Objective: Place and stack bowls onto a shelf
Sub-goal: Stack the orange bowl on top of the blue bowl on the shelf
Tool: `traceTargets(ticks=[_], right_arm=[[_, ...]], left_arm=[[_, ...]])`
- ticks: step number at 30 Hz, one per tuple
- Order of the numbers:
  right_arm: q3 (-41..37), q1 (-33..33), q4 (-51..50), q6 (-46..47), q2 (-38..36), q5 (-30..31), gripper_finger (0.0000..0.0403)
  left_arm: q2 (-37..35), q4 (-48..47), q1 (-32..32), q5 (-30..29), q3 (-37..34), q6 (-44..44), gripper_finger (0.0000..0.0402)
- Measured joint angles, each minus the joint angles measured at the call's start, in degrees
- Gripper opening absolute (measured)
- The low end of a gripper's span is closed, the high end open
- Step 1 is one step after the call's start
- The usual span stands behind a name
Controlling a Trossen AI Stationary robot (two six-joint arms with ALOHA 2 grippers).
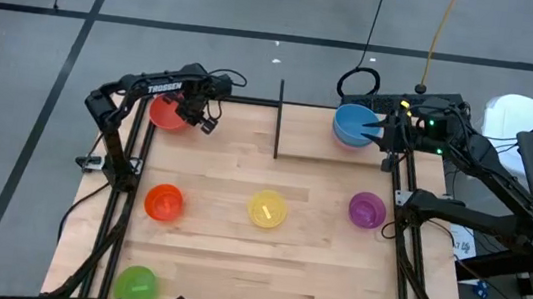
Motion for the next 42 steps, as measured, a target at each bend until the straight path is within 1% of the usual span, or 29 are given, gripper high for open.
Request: traceTargets(ticks=[7, 26, 33, 38, 40, 42], right_arm=[[0.0, 0.0, 0.0, 0.02, 0.0, 0.04, 0.0089], [-0.01, 0.0, 0.0, 0.02, 0.0, 0.1, 0.0089], [0.0, -0.01, 0.01, 0.02, 0.0, 0.11, 0.0089], [-0.01, -0.01, 0.0, -0.35, 0.0, 0.11, 0.0089], [-0.01, -0.02, 0.01, -0.39, 0.0, 0.11, 0.0089], [-0.02, 0.0, 0.02, -0.68, 0.0, 0.11, 0.0089]], left_arm=[[0.0, 2.35, 0.0, 0.02, 0.0, 0.52, 0.0042], [0.02, 2.7, 0.43, -0.53, -0.15, 0.04, 0.0042], [0.02, 5.97, 0.46, -0.5, -3.82, -0.28, 0.0042], [0.04, 8.66, 0.48, -1.36, -6.51, 2.56, 0.0041], [0.04, 8.99, 0.48, -1.65, -6.67, 3.0, 0.0034], [0.04, 9.3, 0.47, -2.39, -6.73, 3.72, 0.0015]])
